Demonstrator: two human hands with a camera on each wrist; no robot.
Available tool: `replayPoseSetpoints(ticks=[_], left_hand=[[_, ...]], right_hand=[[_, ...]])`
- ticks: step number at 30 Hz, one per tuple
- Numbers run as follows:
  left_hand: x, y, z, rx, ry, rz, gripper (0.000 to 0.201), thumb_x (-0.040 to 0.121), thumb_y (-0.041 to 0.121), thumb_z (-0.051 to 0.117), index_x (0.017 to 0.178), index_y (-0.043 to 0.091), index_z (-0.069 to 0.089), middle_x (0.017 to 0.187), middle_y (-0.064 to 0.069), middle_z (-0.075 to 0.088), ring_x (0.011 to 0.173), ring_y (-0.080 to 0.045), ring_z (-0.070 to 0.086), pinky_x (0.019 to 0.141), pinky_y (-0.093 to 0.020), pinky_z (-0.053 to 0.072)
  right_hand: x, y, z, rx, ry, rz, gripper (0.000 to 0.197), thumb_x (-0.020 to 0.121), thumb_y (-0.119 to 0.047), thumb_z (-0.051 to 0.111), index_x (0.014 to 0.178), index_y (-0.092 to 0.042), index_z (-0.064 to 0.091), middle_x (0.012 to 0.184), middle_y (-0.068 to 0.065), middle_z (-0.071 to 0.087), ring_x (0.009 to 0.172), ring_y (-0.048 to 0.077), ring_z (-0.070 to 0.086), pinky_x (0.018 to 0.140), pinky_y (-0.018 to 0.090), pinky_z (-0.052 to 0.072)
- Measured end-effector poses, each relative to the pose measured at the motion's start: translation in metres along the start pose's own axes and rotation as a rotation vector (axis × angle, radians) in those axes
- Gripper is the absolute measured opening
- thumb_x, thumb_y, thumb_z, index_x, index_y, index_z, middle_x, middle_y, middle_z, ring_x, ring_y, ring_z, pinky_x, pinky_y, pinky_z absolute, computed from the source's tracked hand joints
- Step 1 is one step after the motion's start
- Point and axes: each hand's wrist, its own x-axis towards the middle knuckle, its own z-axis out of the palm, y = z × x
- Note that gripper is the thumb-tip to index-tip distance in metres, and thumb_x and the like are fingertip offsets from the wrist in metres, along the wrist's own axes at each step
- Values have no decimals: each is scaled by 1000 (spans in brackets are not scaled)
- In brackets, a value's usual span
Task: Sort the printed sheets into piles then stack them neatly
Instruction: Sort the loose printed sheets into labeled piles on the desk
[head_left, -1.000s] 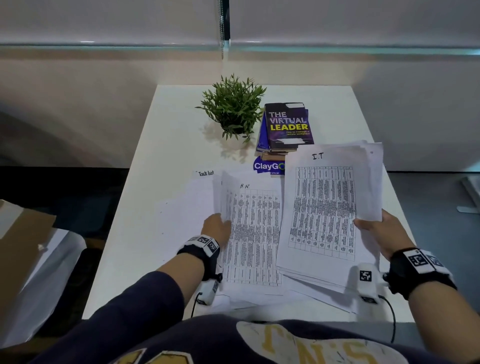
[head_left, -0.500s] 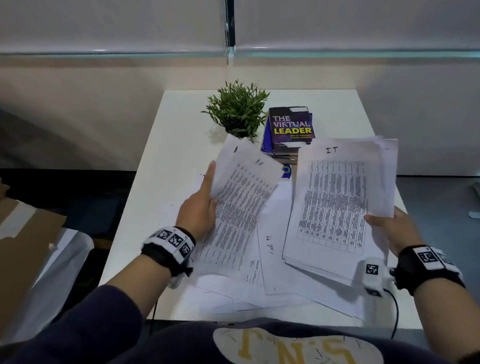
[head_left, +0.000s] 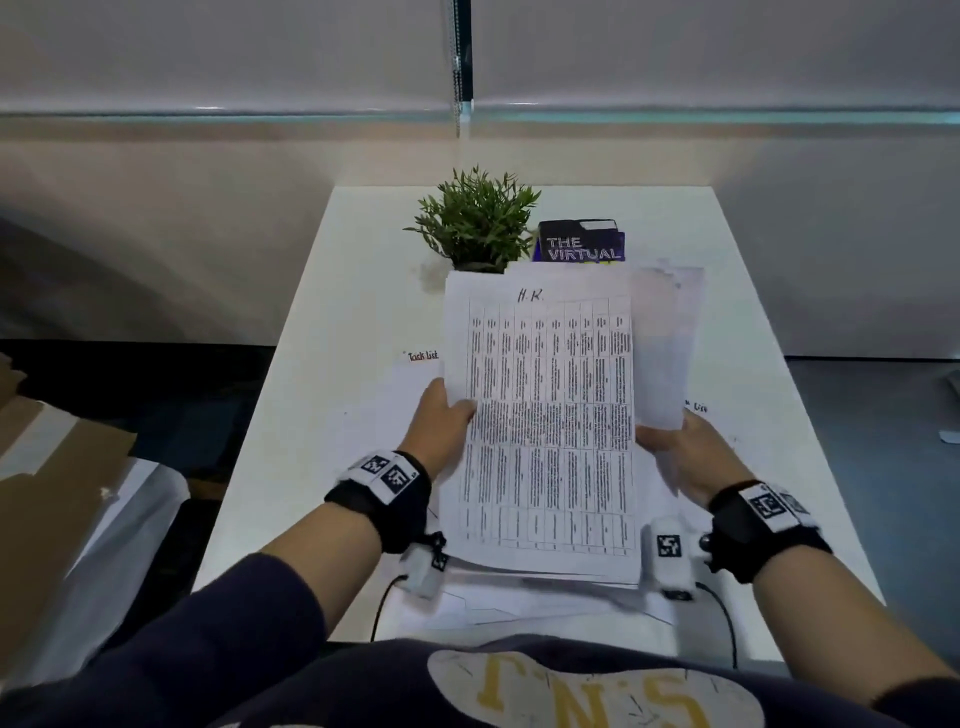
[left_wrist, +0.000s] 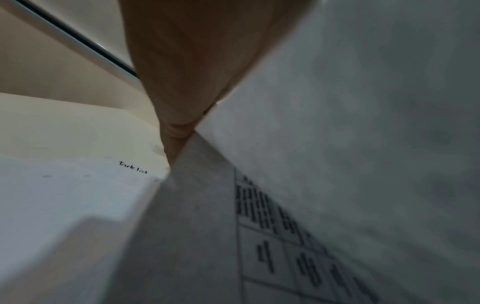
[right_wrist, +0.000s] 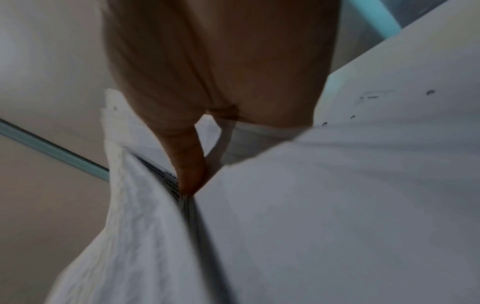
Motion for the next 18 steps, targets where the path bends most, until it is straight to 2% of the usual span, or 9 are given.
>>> replayPoseSetpoints(ticks=[3,5,7,8,9,10,12,14,18], left_hand=[[-2,-10,10,-12,-49,-31,36,101,21,46,130,7,29,128,-13,47,102,-26,50,85,-33,41],[0,-17,12,-102,-85,-44,40,100,14,48,128,21,21,128,-14,50,95,-24,55,77,-29,45],[-2,-20,12,-169,-66,-18,44,98,6,50,121,27,19,129,-17,52,87,-20,59,70,-24,48],[-4,-20,11,-188,-47,4,47,97,3,50,121,28,18,128,-16,55,87,-20,61,71,-24,50],[-4,-22,11,-182,-30,27,50,97,0,49,123,28,17,126,-14,57,92,-21,63,77,-25,51],[-6,-22,11,-182,-18,58,53,97,-1,49,126,29,16,125,-11,59,99,-22,64,85,-28,50],[-10,-23,14,-183,-23,99,60,96,-2,48,133,29,13,125,-6,59,108,-23,63,94,-30,46],[-10,-26,18,-173,-62,109,60,96,0,50,136,27,14,129,-4,57,112,-21,62,96,-30,45],[-1,-50,11,21,-100,27,48,95,8,54,138,14,34,123,-5,54,106,-19,58,80,-18,45]], right_hand=[[-4,-3,13,-37,-48,13,21,93,-6,61,113,-5,66,84,-1,73,75,8,68,75,26,53],[-10,-8,19,1,-118,34,15,98,-18,59,109,-11,67,84,2,74,66,7,68,65,20,51],[-12,-9,19,30,-121,82,32,100,-41,52,116,-15,64,95,2,73,79,14,68,87,42,56],[-12,-9,18,79,-112,129,45,100,-51,44,125,-17,60,105,0,69,94,18,66,69,40,33],[-10,-7,18,143,-99,174,62,98,-59,38,142,-17,48,125,-4,60,118,20,58,97,36,44],[-7,-4,16,185,-110,191,74,94,-67,35,150,-18,37,138,-10,49,134,17,45,113,40,34],[-5,-1,18,51,-165,109,77,86,-72,50,146,-23,44,145,-11,48,135,13,44,119,44,27],[-4,4,21,-112,-145,25,51,86,-44,72,130,-26,57,128,-5,66,117,15,61,111,48,40],[6,16,18,-126,2,35,36,88,-9,70,123,-10,61,100,5,70,90,26,66,95,47,51]])
